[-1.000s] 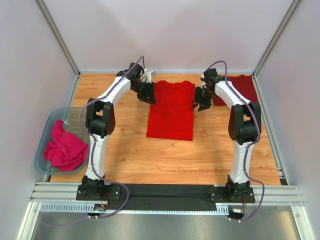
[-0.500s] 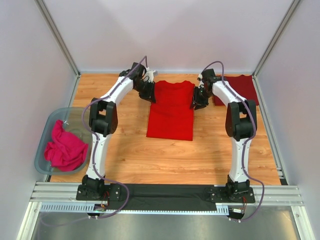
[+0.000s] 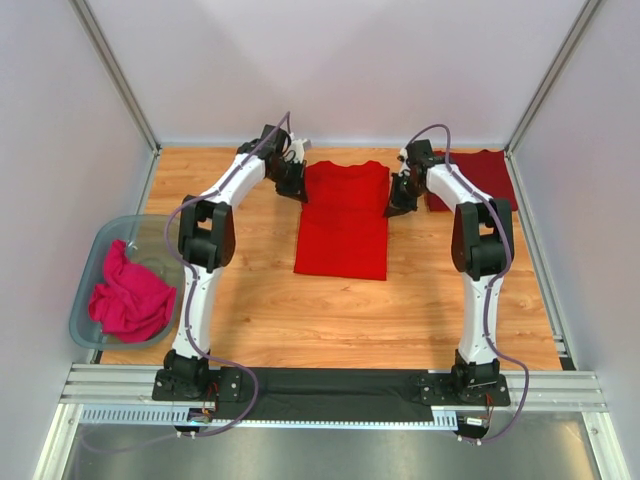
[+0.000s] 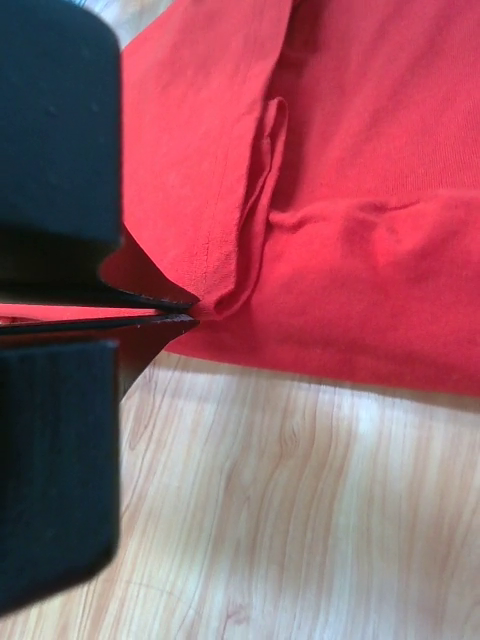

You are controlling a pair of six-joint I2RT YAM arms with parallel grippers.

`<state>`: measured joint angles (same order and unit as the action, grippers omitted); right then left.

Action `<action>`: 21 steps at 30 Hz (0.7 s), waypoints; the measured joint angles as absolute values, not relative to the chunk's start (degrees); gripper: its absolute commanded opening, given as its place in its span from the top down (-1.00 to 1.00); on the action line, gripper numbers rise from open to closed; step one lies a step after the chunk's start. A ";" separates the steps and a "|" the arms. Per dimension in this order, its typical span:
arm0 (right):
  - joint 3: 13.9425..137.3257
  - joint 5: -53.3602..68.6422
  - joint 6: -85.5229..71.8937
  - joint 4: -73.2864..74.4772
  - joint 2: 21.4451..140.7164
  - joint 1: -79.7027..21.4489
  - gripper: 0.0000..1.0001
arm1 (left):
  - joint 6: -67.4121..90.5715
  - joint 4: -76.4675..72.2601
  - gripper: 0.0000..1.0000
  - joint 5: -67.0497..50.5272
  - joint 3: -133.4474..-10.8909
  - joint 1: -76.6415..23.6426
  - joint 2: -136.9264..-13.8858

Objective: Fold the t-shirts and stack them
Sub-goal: Fold the tshirt

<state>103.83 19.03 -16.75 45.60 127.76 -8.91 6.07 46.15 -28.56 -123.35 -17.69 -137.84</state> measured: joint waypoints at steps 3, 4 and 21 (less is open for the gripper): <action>102.96 19.00 -17.21 44.80 127.76 -8.58 0.99 | 7.55 44.66 1.00 -27.38 -123.33 -16.93 -137.84; 102.74 19.00 -17.34 44.51 127.76 -8.51 0.99 | 8.05 44.12 1.00 -26.92 -123.33 -16.67 -137.84; 104.20 16.21 -20.21 48.66 125.95 -8.38 0.37 | 15.40 44.40 0.38 -21.67 -121.62 -14.94 -136.20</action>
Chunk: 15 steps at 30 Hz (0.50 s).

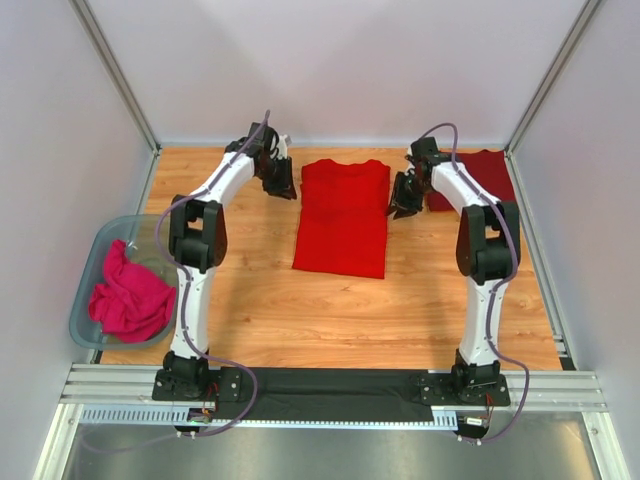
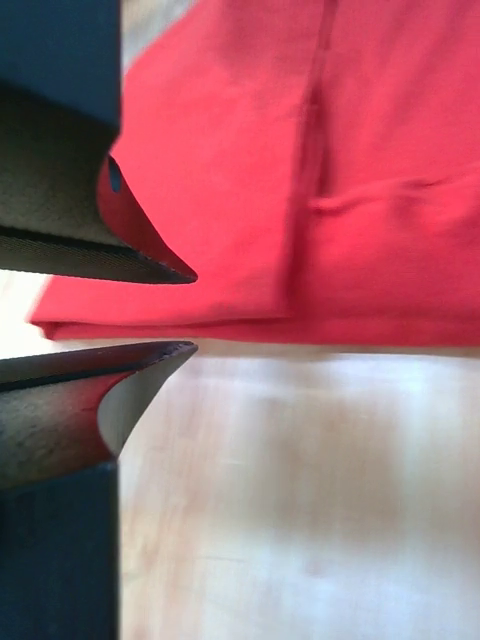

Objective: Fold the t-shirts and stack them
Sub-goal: Fold the tshirt

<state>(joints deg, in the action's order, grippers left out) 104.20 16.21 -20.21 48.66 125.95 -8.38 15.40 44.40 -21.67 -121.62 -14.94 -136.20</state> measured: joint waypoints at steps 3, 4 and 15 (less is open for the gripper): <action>98.78 17.50 -21.23 50.17 120.55 -8.67 0.33 | 17.50 44.69 0.38 -20.43 -116.14 -15.07 -131.44; 96.05 17.93 -21.30 50.11 118.10 -8.95 0.32 | 18.15 44.64 0.38 -20.43 -113.62 -15.38 -129.19; 72.49 23.22 -21.56 47.70 105.80 -13.21 0.20 | 22.06 36.32 0.40 -27.14 -97.36 -21.10 -119.81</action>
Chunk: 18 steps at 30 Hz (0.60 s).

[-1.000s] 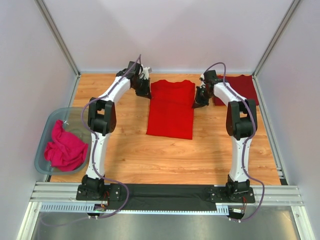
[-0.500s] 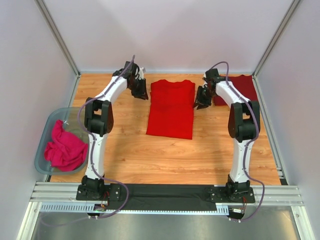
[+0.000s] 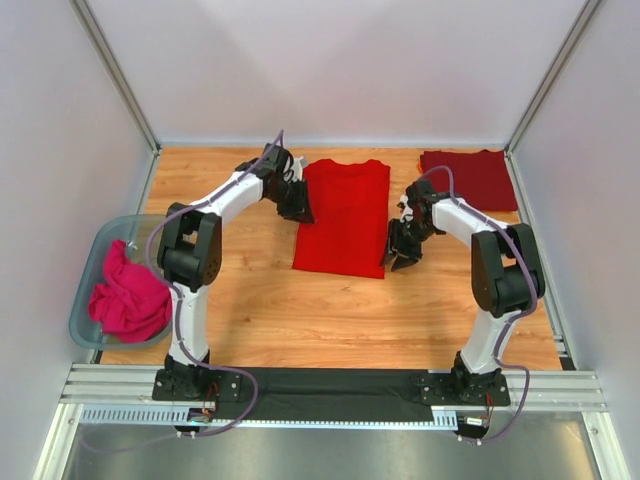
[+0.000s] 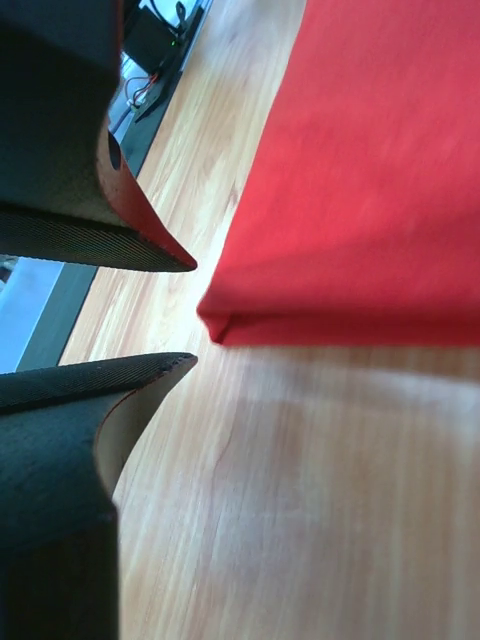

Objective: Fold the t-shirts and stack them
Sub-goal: Fold the tshirt

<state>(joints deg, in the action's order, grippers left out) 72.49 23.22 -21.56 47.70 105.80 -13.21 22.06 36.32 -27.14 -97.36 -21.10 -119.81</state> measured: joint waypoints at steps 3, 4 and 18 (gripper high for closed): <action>68.79 23.49 -21.19 46.09 105.93 -13.19 0.20 | 22.48 34.89 0.39 -26.09 -94.11 -20.51 -121.97; 68.05 23.59 -21.15 45.74 106.04 -13.19 0.20 | 22.65 34.83 0.39 -25.76 -92.88 -20.45 -122.32; 63.61 26.44 -20.67 40.66 106.76 -13.37 0.82 | 24.16 35.68 0.19 -22.20 -88.23 -20.01 -119.31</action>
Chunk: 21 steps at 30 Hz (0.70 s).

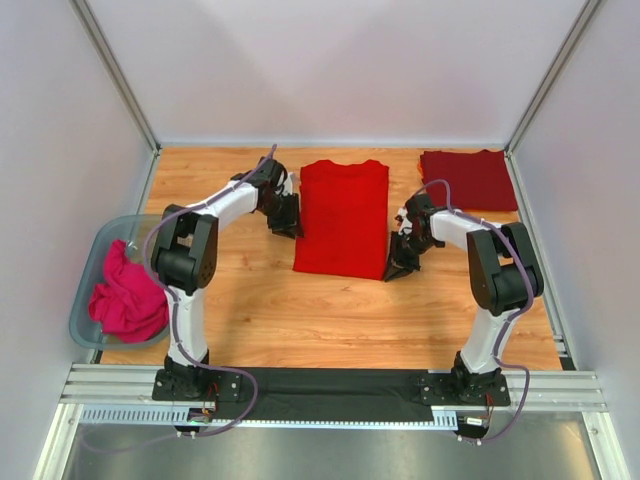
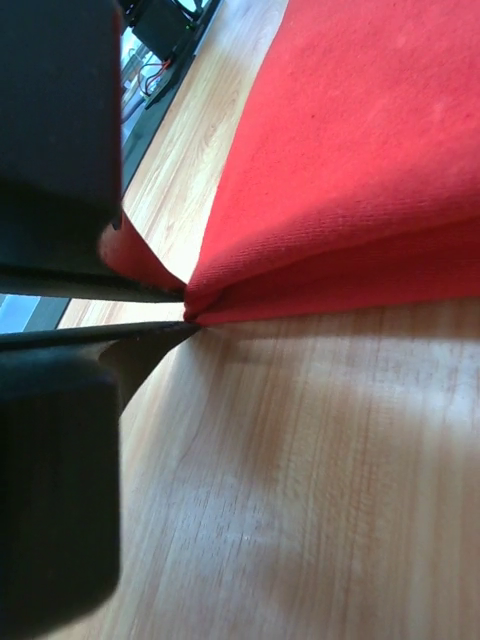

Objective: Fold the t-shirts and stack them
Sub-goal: Fold the tshirt

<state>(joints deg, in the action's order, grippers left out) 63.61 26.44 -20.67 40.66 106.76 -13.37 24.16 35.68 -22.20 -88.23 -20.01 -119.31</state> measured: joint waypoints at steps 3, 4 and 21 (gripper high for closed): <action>62.85 26.35 -20.56 40.05 106.34 -13.37 0.96 | 24.25 36.01 0.00 -20.62 -85.86 -20.10 -114.34; 62.41 26.33 -20.51 39.79 105.95 -13.37 0.98 | 24.38 35.79 -0.05 -20.49 -84.42 -20.16 -112.16; 56.58 26.09 -20.78 37.95 101.47 -13.39 0.99 | 28.69 30.46 0.01 -26.70 -64.27 -22.55 -104.42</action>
<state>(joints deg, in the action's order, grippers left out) 56.58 26.09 -20.78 37.95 101.47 -13.39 28.69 30.46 -26.70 -64.27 -22.55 -104.42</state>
